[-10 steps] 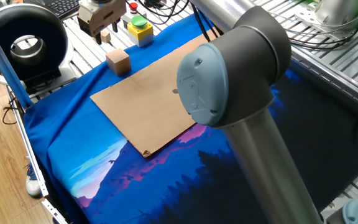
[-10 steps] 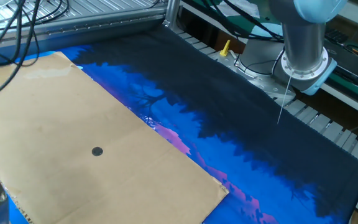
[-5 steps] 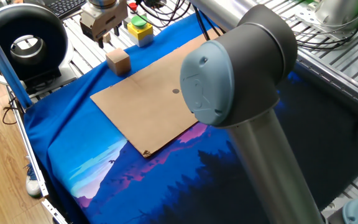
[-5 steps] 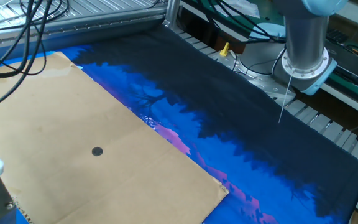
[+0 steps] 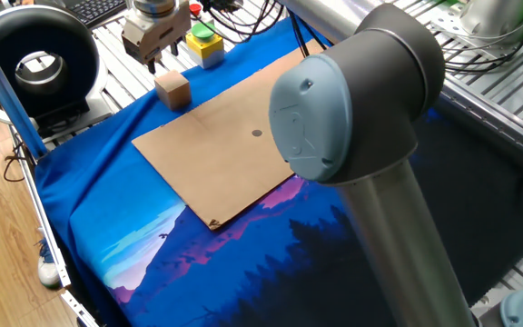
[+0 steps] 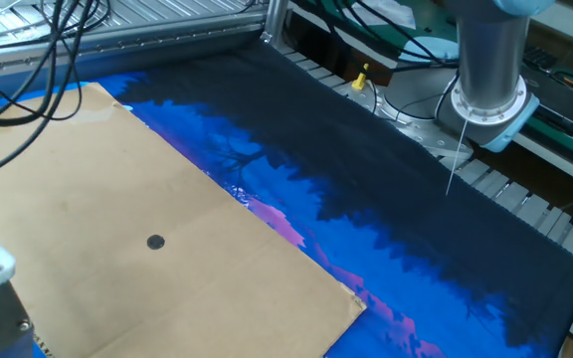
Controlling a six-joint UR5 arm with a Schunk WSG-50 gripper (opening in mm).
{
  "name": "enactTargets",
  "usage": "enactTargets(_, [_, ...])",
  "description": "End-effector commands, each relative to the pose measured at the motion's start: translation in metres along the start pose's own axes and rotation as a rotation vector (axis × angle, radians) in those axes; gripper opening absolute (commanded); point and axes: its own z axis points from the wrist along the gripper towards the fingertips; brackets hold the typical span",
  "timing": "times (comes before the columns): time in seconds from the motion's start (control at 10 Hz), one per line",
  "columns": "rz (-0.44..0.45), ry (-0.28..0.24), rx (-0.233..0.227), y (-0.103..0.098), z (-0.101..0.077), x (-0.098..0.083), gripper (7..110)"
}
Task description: Grab the block and place it at the designated location
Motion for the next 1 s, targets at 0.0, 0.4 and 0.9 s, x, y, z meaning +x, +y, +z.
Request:
enactTargets(0.0, [0.013,-0.018,-0.013,0.0046,0.0084,0.0018,66])
enactTargets(0.4, [0.013,-0.025,-0.024,0.0044,0.0051,0.0077,66])
enactTargets(0.9, [0.011,-0.051,-0.054,0.0092,0.0085,0.0071,88])
